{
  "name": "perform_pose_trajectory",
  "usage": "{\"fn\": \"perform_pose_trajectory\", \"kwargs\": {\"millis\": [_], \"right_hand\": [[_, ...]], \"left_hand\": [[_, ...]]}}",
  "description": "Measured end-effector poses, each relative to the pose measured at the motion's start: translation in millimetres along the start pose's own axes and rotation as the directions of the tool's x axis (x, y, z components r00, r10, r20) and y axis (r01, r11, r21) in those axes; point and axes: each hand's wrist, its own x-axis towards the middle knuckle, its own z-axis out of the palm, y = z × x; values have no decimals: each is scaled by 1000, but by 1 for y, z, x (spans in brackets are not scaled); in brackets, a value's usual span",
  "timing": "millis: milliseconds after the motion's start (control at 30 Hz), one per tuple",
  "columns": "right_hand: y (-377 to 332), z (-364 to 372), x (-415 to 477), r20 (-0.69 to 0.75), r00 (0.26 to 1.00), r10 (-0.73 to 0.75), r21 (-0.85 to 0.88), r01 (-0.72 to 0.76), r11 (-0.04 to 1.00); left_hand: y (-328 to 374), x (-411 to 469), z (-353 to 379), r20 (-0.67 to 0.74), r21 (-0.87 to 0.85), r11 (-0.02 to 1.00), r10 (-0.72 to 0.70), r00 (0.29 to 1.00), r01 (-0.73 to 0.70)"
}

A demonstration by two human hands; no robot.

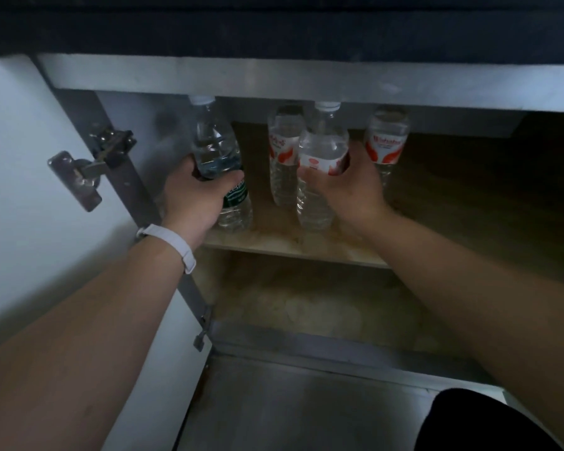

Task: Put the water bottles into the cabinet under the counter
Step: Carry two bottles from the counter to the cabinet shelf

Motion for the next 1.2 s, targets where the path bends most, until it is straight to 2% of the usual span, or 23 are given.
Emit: {"fn": "perform_pose_trajectory", "kwargs": {"millis": [233, 633, 733, 833, 900, 1033, 1133, 1200], "right_hand": [[9, -9, 10, 61, 998, -20, 53, 16, 998], [30, -18, -16, 182, 983, 38, 56, -49, 997], [34, -28, -37, 171, 982, 83, -39, -78, 996], [42, -37, -54, 262, 965, -29, -288, 106, 952], [44, -41, -60, 342, 933, -114, -388, 251, 887], [38, -42, -72, 480, 846, -231, -529, 489, 694], [21, -44, -80, 587, 788, -184, -566, 562, 603], [2, -48, -86, 638, 754, -154, -550, 587, 595]], "left_hand": [[-5, -1, 9, 53, 65, 996, 65, 996, -68], [-20, -35, 19, 6, 38, 997, 70, 998, -70], [-36, -60, 14, 28, 115, 991, 67, 997, -70], [-49, -89, 8, 134, 217, 969, 94, 987, -121], [-49, -108, 6, 238, 310, 927, 139, 961, -210], [-41, -127, -1, 398, 502, 763, 215, 892, -408], [-26, -139, -12, 469, 610, 620, 221, 855, -494], [-9, -151, -23, 490, 657, 565, 183, 852, -499]]}}
